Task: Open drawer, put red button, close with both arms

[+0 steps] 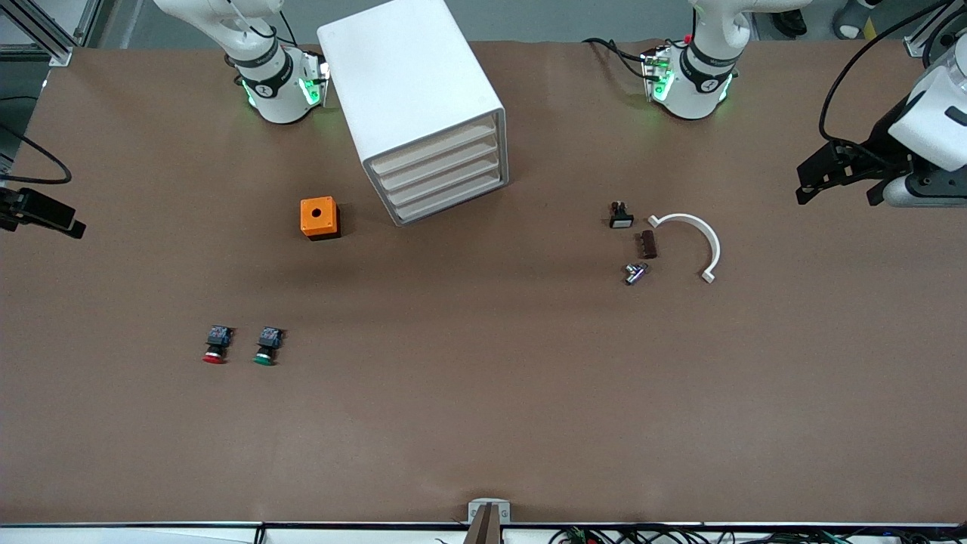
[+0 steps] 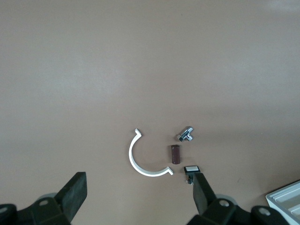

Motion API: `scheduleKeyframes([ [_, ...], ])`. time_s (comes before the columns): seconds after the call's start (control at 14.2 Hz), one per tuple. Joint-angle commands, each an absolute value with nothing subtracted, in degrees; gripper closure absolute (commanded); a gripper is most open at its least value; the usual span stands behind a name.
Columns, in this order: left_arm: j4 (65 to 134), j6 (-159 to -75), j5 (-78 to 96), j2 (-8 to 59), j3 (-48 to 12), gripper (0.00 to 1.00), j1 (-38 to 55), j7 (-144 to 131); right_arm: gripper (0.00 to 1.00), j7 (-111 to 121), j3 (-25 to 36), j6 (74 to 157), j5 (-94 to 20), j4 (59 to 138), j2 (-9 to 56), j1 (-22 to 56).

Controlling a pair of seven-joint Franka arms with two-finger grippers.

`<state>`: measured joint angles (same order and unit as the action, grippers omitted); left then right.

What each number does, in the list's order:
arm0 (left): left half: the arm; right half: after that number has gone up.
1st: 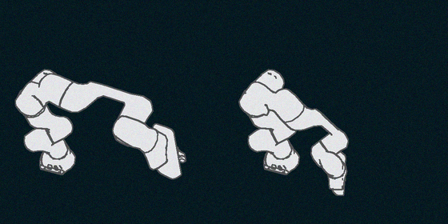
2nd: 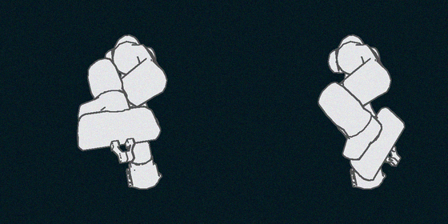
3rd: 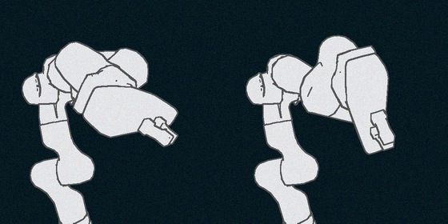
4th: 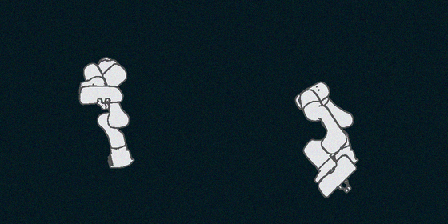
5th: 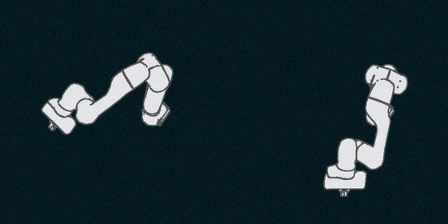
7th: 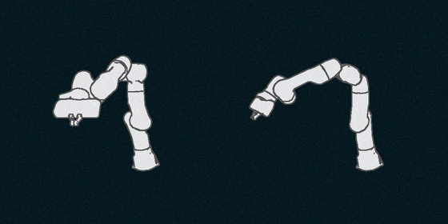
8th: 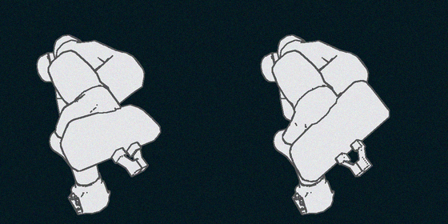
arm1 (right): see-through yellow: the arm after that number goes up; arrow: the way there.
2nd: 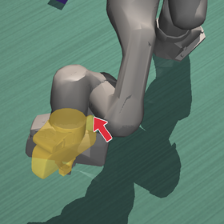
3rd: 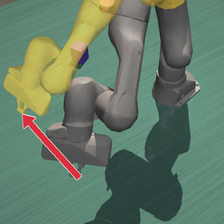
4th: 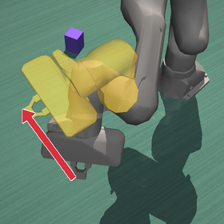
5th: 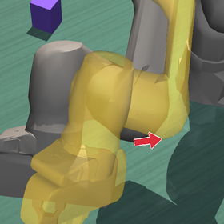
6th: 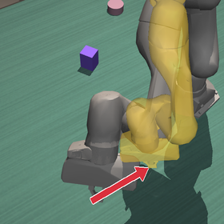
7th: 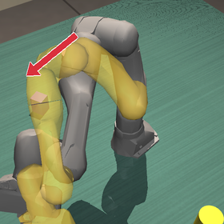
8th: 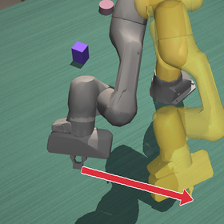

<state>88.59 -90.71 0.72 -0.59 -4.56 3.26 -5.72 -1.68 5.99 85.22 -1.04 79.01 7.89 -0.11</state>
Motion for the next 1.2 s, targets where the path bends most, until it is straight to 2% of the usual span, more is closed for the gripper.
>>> scheduleKeyframes([
  [0.0,87.45,-90.09,-0.35,-0.17,-4.83,0.0,2.99,-5.54,0.0,-1.93,5.54,85.17,-0.79,78.75,7.38,-0.44],
  [0.78,88.07,-89.21,0.09,1.49,-5.36,0.0,3.34,-5.46,0.0,-1.93,5.45,85.69,-0.79,78.49,7.47,-0.35],
  [1.13,89.91,-86.4,1.49,4.56,-9.57,0.0,3.78,-5.1,0.0,-1.93,5.45,85.78,-0.79,78.49,7.47,-0.44],
])
